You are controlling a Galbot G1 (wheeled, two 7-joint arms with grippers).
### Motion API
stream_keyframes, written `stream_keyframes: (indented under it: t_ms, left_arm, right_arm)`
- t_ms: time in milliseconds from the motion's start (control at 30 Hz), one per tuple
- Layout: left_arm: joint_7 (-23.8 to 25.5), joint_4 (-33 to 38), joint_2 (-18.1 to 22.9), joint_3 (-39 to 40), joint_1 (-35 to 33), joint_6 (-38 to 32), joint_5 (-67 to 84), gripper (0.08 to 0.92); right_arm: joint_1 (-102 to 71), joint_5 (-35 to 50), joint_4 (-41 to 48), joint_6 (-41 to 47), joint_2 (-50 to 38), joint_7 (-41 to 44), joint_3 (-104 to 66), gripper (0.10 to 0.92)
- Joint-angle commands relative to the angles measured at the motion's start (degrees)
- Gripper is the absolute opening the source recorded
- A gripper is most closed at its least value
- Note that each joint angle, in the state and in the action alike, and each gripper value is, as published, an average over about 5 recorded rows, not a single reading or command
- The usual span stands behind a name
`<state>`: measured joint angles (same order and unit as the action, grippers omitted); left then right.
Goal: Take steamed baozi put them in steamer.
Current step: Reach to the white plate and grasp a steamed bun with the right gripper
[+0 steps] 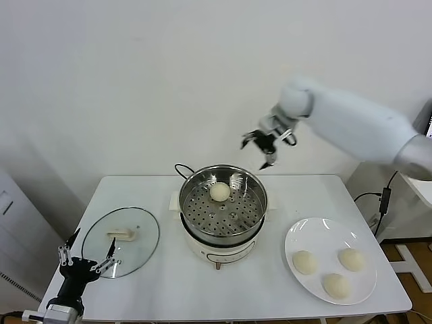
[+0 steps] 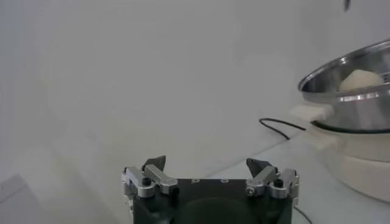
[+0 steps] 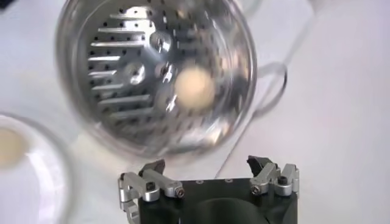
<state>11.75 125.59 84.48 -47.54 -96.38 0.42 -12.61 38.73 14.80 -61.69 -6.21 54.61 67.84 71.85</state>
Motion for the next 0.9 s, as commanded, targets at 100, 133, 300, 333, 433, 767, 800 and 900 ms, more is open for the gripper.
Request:
stream_keyframes:
  t_ms: [100, 133, 300, 333, 433, 767, 800, 900]
  left_arm:
    - [0.0, 0.4, 0.2, 0.4, -0.3, 0.0, -0.6, 0.823]
    - [0.0, 0.5, 0.3, 0.4, -0.4, 0.0, -0.7, 0.823]
    - [-0.2, 0.7, 0.6, 0.8, -0.6, 0.0, -1.4, 0.823]
    - [-0.2, 0.8, 0.6, 0.8, -0.6, 0.1, -1.5, 0.823]
    - [-0.2, 0.8, 0.7, 0.8, -0.8, 0.1, -1.6, 0.823]
    - [-0.3, 0.2, 0.5, 0.5, -1.0, 0.1, -1.6, 0.823]
    - [-0.4, 0.1, 0.4, 0.5, -1.0, 0.2, -1.6, 0.823]
    - [-0.4, 0.1, 0.2, 0.5, -1.0, 0.3, -1.7, 0.823]
  right_arm:
    - [-0.4, 6.8, -18.7, 15.0, -25.3, -1.2, 12.5, 0.823]
    - [-2.3, 6.0, -20.4, 15.3, -26.3, -1.8, 11.6, 0.823]
    - [-12.5, 0.9, -24.7, 15.6, -28.5, -3.9, 5.3, 0.823]
    - [-14.2, 0.2, -24.8, 15.6, -28.5, -4.3, 4.3, 0.823]
    - [-18.5, -2.0, -24.8, 15.2, -28.5, -5.4, 2.3, 0.823]
    - [-30.2, -5.1, -21.8, 14.7, -27.2, -7.2, -5.8, 0.823]
    - [-30.6, -5.1, -21.7, 14.7, -27.1, -7.3, -6.1, 0.823]
    - [-31.4, -4.4, -21.5, 15.0, -27.1, -7.5, -6.7, 0.823]
